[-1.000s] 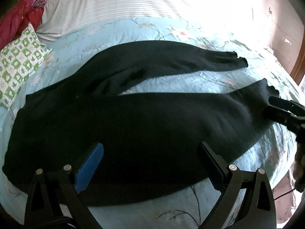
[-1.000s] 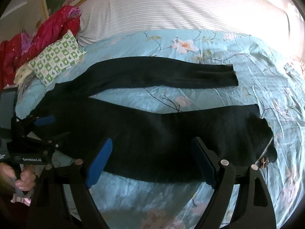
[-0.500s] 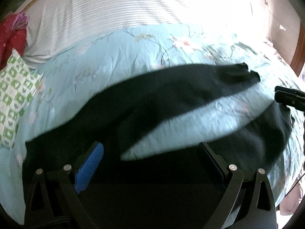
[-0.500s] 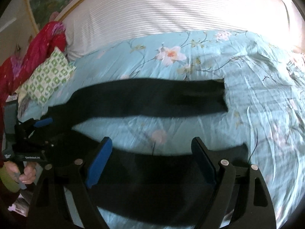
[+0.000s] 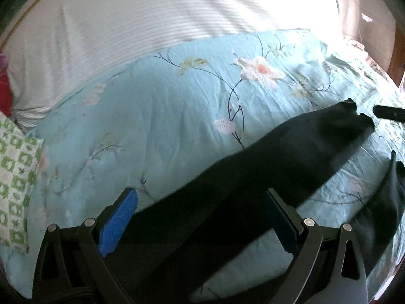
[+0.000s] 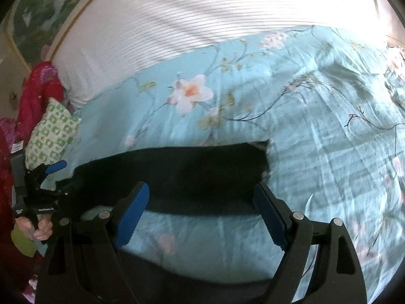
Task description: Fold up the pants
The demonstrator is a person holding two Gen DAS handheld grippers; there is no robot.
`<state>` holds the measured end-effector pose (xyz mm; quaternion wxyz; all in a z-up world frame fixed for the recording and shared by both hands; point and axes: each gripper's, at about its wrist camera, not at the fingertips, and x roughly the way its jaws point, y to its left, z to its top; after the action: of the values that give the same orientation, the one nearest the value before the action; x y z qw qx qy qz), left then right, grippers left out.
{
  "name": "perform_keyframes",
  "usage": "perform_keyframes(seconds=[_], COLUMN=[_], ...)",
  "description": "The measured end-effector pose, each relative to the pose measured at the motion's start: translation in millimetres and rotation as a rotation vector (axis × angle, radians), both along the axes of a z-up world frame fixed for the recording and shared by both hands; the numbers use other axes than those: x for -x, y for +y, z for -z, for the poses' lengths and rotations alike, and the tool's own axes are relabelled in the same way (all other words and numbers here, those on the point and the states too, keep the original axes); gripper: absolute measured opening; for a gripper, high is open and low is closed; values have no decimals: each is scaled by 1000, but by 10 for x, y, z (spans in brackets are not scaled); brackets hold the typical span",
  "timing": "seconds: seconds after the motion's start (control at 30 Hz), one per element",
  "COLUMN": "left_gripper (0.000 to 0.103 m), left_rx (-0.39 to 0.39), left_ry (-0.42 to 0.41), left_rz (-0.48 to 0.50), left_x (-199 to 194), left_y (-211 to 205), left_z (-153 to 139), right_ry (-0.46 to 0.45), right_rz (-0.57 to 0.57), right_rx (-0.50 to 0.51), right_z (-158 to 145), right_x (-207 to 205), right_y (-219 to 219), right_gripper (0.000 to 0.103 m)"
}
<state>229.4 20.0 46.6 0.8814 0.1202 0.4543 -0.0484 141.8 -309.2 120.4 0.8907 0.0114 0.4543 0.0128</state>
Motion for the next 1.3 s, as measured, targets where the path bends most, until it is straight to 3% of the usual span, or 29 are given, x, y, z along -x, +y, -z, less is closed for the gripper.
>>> perform_keyframes(seconds=[0.17,0.33,0.4,0.47,0.5,0.57,0.6,0.73,1.0,1.3], left_gripper=[99,96,85,71,61,39,22,9,6,5], left_rx=[-34,26,38,38,37,61,83,60,162,187], left_ry=[56,177,231,270,282,292,291,250,166,158], left_rz=[74,129,136,144,148,159,171,180,154,167], left_x=[-348,-633,-698,-741,-752,-741,-717,-567,171,937], left_y=[-73,-7,11,17,12,-1,-10,-108,-131,-404], left_z=[116,263,354,432,463,488,473,370,-55,-8], right_ry=[38,121,152,161,160,149,140,91,-28,-82], right_rz=[42,15,-10,-30,-36,-51,-60,-102,-286,-449], right_rx=[6,66,94,117,126,116,94,73,138,310], right_z=[83,261,335,373,381,365,337,178,-288,-285], right_x=[-363,-653,-726,-752,-762,-768,-763,-713,-524,296], right_y=[-220,-292,-282,-277,-275,-297,-317,-299,-133,-46], right_gripper=[85,84,75,49,42,9,9,9,8,8])
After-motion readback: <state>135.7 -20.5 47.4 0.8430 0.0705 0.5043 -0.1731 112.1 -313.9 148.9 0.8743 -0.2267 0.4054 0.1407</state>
